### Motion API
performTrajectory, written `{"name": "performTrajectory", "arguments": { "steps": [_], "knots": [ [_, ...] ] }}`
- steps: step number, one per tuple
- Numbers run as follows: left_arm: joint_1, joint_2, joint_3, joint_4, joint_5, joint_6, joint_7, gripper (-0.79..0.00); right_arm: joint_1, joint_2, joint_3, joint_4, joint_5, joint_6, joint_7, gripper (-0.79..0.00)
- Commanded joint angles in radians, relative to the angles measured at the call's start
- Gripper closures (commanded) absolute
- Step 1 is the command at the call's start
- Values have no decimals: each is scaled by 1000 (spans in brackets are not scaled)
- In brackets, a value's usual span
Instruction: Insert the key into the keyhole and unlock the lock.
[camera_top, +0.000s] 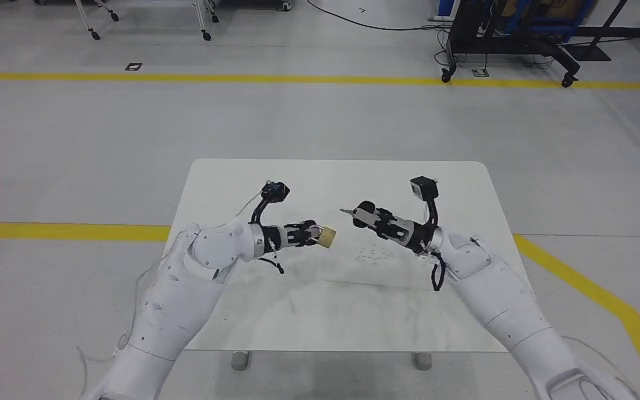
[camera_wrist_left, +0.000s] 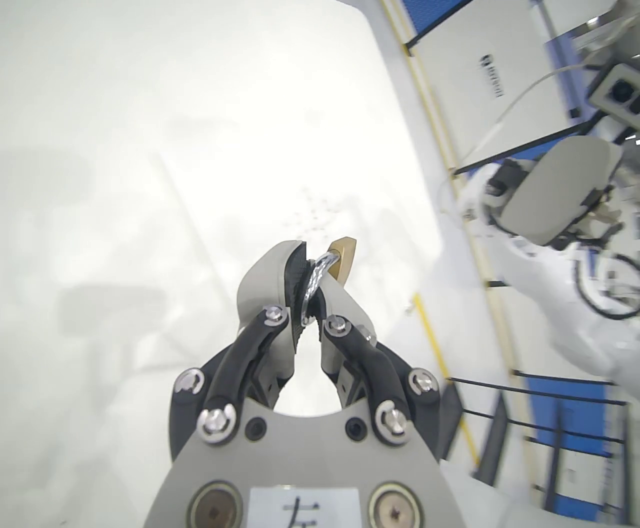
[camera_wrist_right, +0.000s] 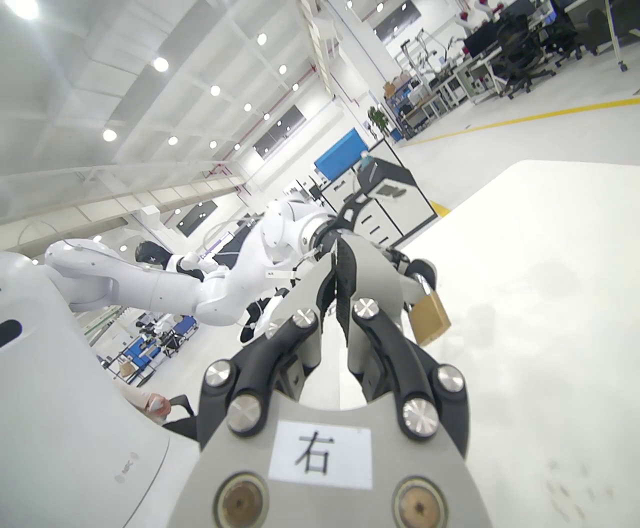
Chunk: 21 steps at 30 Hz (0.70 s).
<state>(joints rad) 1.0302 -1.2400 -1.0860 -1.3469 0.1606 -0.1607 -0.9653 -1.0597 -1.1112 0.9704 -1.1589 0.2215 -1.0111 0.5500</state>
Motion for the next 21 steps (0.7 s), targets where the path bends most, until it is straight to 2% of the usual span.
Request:
{"name": "performTrajectory", "arguments": {
  "steps": [1,6,10,15,21],
  "knots": [
    [-27,-9,11,69,-138,-22,-35,0,3,-9,-10,-3,-1,-1,-37,0],
    [-79,-33,37,215,-433,-91,-174,0,0,-33,-17,-19,24,-1,-141,0],
    [-119,-51,50,335,-614,-112,-268,0,-1,-50,-24,-17,15,-1,-170,0],
    [-162,-64,63,426,-683,-153,-319,0,11,-69,-46,12,-12,-1,-166,0],
    [-190,-73,76,474,-708,-175,-338,0,27,-89,-72,35,-5,-1,-144,0]
  ]
}}
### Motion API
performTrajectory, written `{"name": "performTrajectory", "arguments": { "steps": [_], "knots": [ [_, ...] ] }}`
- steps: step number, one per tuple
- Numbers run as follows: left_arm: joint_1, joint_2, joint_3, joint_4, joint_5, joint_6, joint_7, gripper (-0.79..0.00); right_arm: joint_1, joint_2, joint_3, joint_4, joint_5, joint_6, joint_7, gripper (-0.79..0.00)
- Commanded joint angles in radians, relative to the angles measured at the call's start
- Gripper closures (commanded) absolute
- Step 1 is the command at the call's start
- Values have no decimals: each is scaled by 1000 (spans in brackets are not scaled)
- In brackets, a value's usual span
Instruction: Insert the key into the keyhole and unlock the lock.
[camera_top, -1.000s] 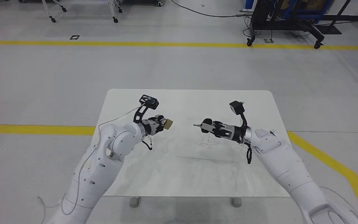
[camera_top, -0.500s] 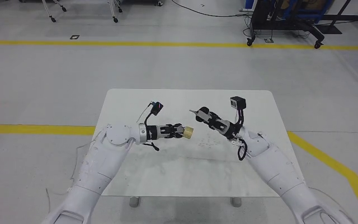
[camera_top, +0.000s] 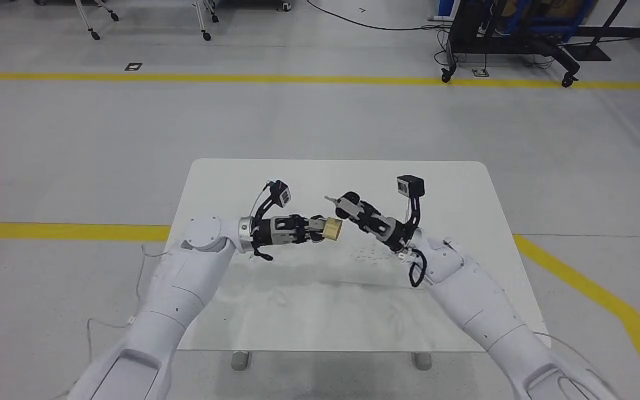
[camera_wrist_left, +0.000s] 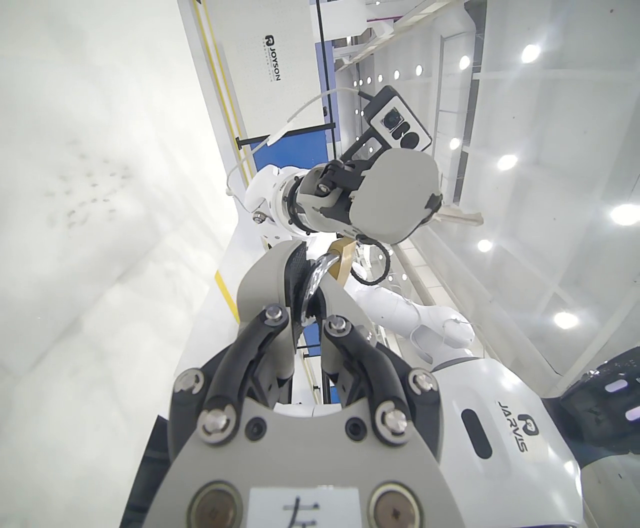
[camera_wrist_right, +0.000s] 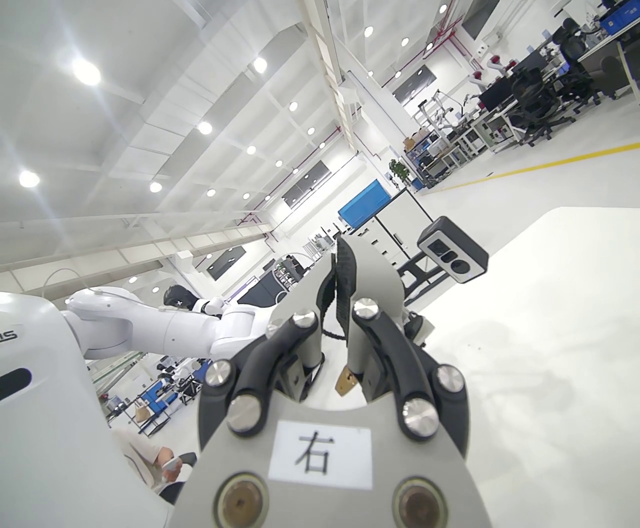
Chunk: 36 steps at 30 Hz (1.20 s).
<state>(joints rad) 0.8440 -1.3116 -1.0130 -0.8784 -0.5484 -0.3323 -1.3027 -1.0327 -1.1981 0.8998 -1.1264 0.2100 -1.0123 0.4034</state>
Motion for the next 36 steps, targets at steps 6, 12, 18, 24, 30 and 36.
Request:
{"name": "performTrajectory", "arguments": {
  "steps": [6,12,18,24,30,36],
  "knots": [
    [-11,-7,5,37,-35,-4,-5,0,4,-13,1,10,64,0,58,0],
    [-12,-10,4,50,-53,-13,-10,0,0,-21,19,22,60,0,74,0],
    [-8,-10,-9,65,-88,-8,-13,0,9,-26,-6,9,117,0,220,0],
    [-13,-7,-14,76,-69,-8,-7,0,5,-24,35,-17,179,0,266,0],
    [-13,-7,-14,76,-69,-8,-7,0,5,-24,35,-17,179,0,266,0],
    [20,-12,-17,50,-153,121,29,0,1,-24,33,-20,183,10,263,0]
  ]
}}
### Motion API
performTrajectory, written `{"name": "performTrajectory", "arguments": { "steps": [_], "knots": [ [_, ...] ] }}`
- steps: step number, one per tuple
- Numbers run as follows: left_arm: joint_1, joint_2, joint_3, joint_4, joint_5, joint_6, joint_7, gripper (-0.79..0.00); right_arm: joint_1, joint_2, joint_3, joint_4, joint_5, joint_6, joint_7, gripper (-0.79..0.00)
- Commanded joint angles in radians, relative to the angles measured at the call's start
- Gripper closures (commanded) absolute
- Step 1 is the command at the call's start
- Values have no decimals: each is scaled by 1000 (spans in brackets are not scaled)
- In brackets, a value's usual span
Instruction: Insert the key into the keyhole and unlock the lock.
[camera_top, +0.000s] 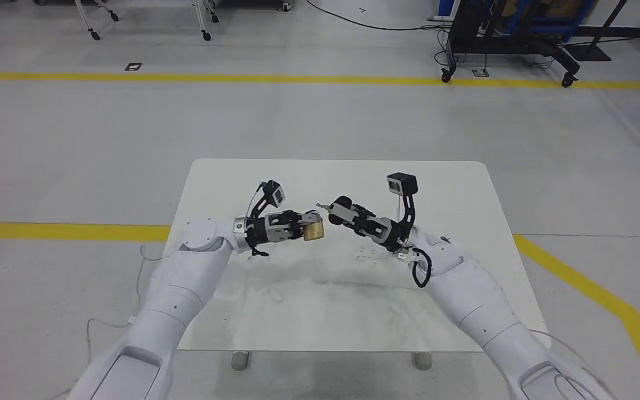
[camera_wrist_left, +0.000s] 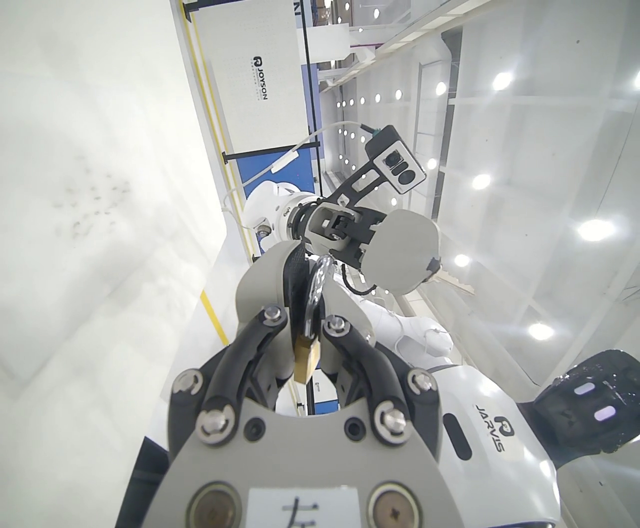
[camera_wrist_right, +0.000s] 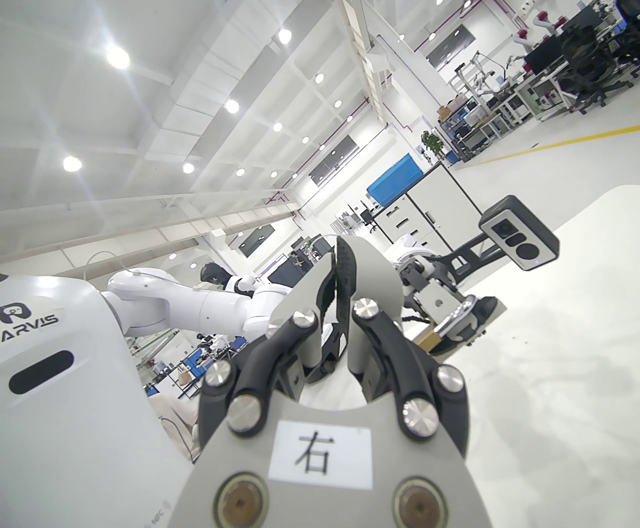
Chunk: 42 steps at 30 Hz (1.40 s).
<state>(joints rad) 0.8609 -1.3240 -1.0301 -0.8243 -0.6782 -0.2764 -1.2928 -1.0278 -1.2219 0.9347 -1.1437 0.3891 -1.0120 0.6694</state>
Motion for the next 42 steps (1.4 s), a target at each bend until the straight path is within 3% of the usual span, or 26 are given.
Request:
{"name": "performTrajectory", "arguments": {
  "steps": [1,4,7,11,13,23,34,42],
  "knots": [
    [2,1,2,-5,-13,96,47,0,-10,1,1,-15,4,58,-6,0],
    [4,-5,9,-10,-44,218,110,0,-38,20,63,-67,-85,234,-79,0],
    [1,-11,29,-14,-31,314,179,0,-139,39,130,-258,-76,421,-153,0],
    [-3,-10,34,-52,44,272,282,0,-296,69,227,-499,-108,680,-194,0],
    [-5,-6,37,-64,91,250,304,0,-334,74,252,-568,-82,699,-190,0],
    [19,-5,8,-74,24,277,326,0,-336,74,251,-567,-80,703,-192,0],
    [50,-5,-11,-115,37,305,458,0,-341,71,227,-619,-163,1114,-278,0],
    [92,-1,-29,-183,63,264,527,0,-318,46,117,-664,-225,1291,-414,0]
  ]
}}
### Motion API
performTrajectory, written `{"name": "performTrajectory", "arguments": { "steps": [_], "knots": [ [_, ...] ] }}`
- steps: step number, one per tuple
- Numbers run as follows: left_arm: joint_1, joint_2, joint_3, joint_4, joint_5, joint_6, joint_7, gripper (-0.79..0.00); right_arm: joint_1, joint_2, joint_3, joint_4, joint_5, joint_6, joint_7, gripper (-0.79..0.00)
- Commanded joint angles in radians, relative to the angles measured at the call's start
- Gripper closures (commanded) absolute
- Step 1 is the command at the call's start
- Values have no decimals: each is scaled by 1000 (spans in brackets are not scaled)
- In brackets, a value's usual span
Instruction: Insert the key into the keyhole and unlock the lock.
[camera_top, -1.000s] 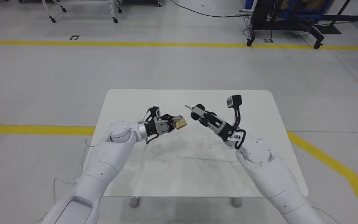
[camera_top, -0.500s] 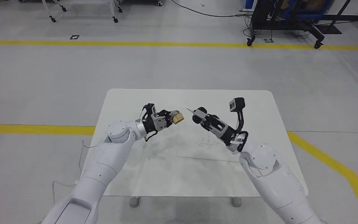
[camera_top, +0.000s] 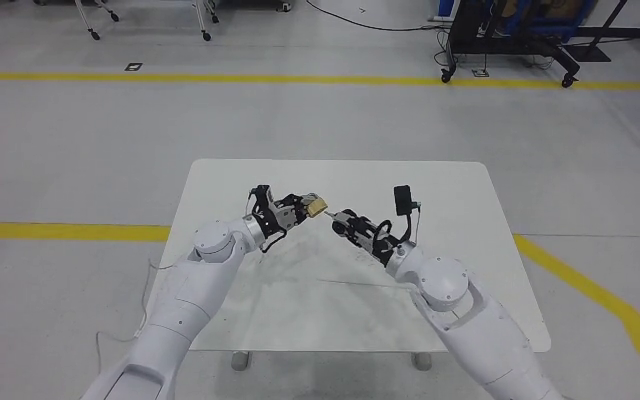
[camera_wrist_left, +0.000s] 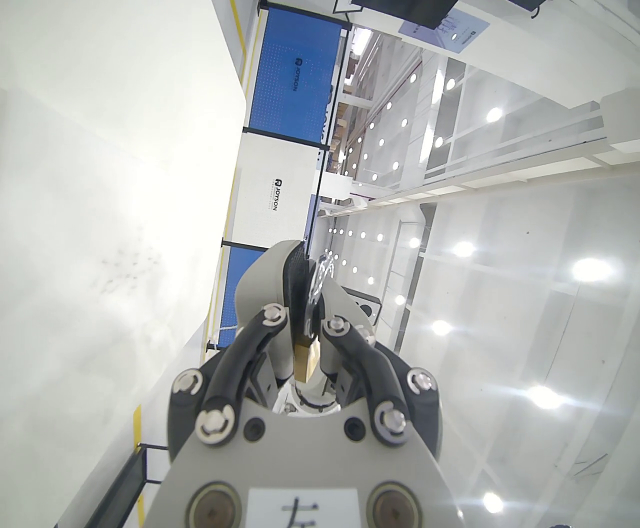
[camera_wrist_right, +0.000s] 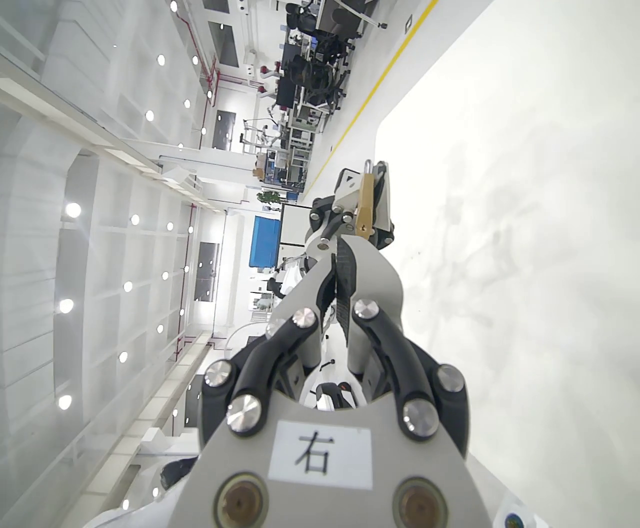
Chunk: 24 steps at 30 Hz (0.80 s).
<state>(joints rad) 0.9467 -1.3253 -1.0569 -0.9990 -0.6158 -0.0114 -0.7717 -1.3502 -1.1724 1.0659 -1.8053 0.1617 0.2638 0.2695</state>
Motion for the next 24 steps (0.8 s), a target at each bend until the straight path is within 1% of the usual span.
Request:
{"name": "performTrajectory", "arguments": {
  "steps": [1,6,14,24],
  "knots": [
    [10,1,-6,-15,1,-2,10,0,8,-8,-24,0,12,19,-26,0],
    [27,4,-20,-39,-4,6,13,0,32,-20,-47,36,10,21,-57,0],
    [40,6,-28,-61,3,19,13,0,37,-30,-47,48,5,8,-91,0],
    [49,6,-33,-76,2,32,15,0,51,-44,-85,56,-28,20,-87,0]
  ]
}}
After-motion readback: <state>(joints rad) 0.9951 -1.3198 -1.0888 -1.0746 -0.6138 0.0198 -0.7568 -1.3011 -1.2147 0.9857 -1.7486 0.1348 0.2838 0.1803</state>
